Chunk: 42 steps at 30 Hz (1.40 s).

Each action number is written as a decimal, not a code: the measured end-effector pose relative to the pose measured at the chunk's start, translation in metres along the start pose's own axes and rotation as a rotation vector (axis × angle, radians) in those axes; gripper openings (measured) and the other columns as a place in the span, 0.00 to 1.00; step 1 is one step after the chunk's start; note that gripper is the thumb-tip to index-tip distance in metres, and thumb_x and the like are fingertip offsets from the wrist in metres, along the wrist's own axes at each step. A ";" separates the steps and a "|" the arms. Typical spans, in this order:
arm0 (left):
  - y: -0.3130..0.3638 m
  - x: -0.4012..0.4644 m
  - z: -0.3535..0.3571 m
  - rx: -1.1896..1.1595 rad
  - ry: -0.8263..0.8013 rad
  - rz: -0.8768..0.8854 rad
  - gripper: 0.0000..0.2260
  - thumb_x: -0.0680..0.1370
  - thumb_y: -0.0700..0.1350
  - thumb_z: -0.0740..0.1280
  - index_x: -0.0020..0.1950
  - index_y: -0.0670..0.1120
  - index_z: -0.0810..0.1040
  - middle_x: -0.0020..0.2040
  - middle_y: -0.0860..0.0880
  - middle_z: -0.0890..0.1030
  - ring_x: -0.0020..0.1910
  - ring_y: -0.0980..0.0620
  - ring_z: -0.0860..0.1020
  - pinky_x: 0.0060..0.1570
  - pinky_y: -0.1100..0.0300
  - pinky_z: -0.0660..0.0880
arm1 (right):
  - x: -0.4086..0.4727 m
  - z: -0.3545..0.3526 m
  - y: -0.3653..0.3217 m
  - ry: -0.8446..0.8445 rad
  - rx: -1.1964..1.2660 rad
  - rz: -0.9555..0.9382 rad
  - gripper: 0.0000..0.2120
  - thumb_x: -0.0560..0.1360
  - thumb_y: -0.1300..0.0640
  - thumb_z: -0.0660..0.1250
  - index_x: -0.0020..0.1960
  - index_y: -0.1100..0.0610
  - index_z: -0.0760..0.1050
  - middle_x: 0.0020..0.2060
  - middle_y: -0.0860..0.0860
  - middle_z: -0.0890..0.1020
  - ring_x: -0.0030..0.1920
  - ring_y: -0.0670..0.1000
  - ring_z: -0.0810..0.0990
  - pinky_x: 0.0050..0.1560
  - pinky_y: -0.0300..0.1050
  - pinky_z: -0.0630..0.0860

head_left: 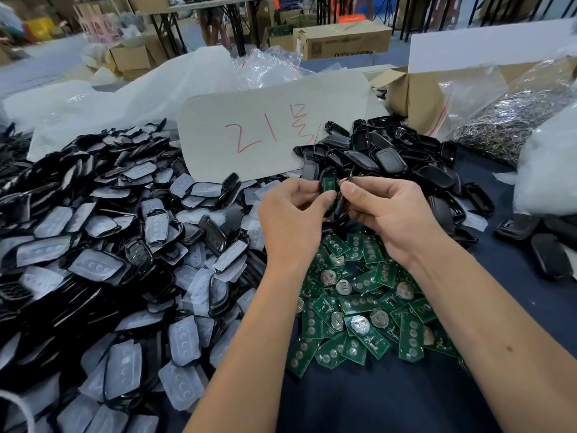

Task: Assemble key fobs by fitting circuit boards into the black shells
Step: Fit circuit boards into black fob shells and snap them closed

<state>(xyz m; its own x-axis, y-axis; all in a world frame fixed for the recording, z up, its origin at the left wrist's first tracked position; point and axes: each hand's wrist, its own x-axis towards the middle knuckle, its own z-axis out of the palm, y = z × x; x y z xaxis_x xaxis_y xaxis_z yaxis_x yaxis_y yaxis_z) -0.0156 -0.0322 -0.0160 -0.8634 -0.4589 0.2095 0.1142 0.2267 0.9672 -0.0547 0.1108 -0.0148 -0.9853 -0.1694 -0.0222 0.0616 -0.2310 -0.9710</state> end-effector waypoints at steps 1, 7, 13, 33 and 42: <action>0.001 -0.001 0.001 0.031 -0.019 0.034 0.06 0.74 0.44 0.80 0.45 0.52 0.84 0.40 0.57 0.86 0.43 0.63 0.84 0.46 0.65 0.82 | 0.000 0.001 0.001 0.015 -0.010 -0.005 0.12 0.63 0.51 0.79 0.44 0.54 0.89 0.41 0.54 0.88 0.38 0.50 0.80 0.46 0.47 0.79; 0.005 -0.007 0.004 0.156 -0.127 0.175 0.07 0.78 0.41 0.74 0.55 0.47 0.88 0.47 0.58 0.87 0.48 0.64 0.83 0.53 0.65 0.80 | 0.001 -0.001 0.004 0.096 -0.052 -0.042 0.17 0.60 0.48 0.81 0.45 0.55 0.88 0.38 0.53 0.87 0.36 0.46 0.81 0.43 0.45 0.80; 0.002 -0.009 0.007 0.189 -0.135 0.229 0.12 0.73 0.42 0.79 0.55 0.52 0.88 0.46 0.54 0.84 0.45 0.57 0.81 0.50 0.57 0.81 | 0.002 -0.003 0.006 0.218 -0.241 -0.158 0.21 0.60 0.39 0.85 0.40 0.55 0.86 0.34 0.54 0.87 0.32 0.50 0.82 0.34 0.47 0.80; -0.004 0.003 -0.007 -0.092 -0.315 -0.069 0.11 0.73 0.36 0.79 0.47 0.53 0.88 0.41 0.49 0.87 0.47 0.44 0.87 0.55 0.42 0.83 | 0.005 -0.022 0.001 -0.152 -0.258 -0.250 0.06 0.81 0.61 0.71 0.53 0.54 0.86 0.43 0.56 0.87 0.33 0.51 0.79 0.31 0.41 0.75; -0.003 0.008 -0.017 -0.022 -0.251 0.004 0.09 0.70 0.38 0.82 0.43 0.50 0.87 0.38 0.49 0.87 0.39 0.49 0.85 0.47 0.49 0.84 | 0.004 -0.020 0.002 -0.215 -0.116 -0.195 0.09 0.81 0.67 0.67 0.58 0.61 0.83 0.51 0.59 0.87 0.44 0.55 0.84 0.47 0.44 0.82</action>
<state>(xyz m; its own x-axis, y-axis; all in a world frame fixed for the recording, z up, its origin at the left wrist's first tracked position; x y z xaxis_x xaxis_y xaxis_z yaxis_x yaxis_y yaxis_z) -0.0146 -0.0509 -0.0149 -0.9578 -0.2293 0.1734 0.1259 0.2077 0.9701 -0.0616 0.1289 -0.0217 -0.9195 -0.3346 0.2061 -0.1559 -0.1708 -0.9729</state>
